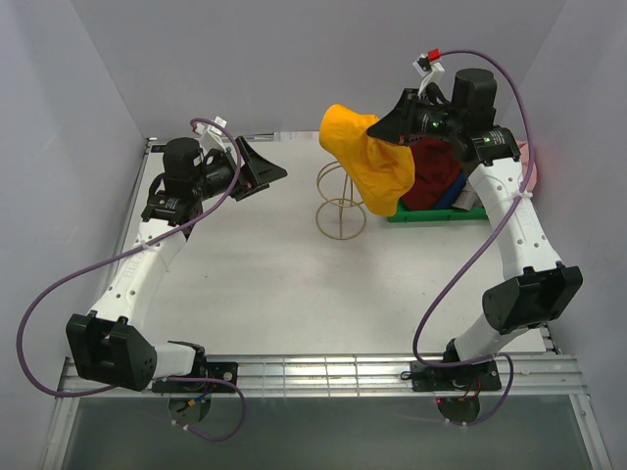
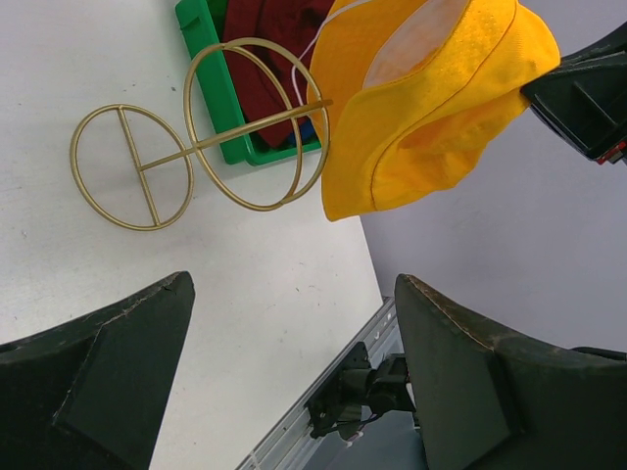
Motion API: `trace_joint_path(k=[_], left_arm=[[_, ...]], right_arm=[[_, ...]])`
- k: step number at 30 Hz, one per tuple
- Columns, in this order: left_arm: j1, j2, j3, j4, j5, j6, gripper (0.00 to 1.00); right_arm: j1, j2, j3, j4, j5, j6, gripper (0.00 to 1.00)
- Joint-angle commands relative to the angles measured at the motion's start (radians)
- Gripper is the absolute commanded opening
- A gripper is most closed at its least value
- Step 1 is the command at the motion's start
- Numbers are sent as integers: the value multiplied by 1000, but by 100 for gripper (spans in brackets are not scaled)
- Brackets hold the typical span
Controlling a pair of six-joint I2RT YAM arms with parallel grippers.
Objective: Stack the hats
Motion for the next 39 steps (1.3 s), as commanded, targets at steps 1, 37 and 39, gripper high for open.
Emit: trace_joint_path(k=[1, 37, 39], left_arm=[[-6, -23, -9, 0, 6, 2, 93], [-20, 36, -29, 36, -5, -25, 93], [-21, 46, -31, 43, -9, -30, 93]], right_arm=[[-5, -48, 19, 76, -39, 19, 8], [63, 91, 0, 67, 142, -30, 8], [84, 119, 22, 44, 171, -46, 9]])
